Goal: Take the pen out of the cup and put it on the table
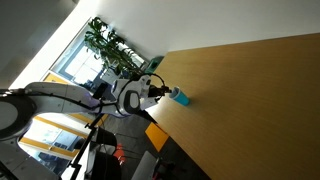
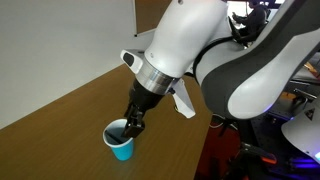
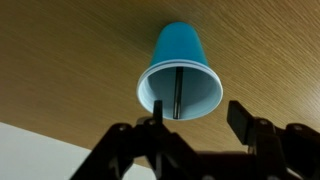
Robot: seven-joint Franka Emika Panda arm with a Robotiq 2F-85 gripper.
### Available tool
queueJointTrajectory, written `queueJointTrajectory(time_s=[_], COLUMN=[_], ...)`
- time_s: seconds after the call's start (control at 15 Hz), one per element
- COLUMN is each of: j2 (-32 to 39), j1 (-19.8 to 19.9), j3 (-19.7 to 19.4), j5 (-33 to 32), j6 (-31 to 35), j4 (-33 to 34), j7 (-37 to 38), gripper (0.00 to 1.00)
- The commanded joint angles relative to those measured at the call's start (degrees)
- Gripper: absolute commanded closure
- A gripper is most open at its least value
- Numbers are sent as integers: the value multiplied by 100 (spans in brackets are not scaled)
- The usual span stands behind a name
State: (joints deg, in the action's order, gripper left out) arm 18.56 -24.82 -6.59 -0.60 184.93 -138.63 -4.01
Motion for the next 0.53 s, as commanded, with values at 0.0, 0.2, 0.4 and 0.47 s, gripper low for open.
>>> queueJointTrajectory(time_s=[0.0,0.2,0.4,0.47], j2=[185,333,482,532], j1=[-121,-63,-18,4], j3=[-107,-62,-18,3], j5=[93,113,144,155], j6=[-199,-281,-399,-429], j4=[267,428,605,669], j7=[135,130,123,116], gripper=[43,50,53,57])
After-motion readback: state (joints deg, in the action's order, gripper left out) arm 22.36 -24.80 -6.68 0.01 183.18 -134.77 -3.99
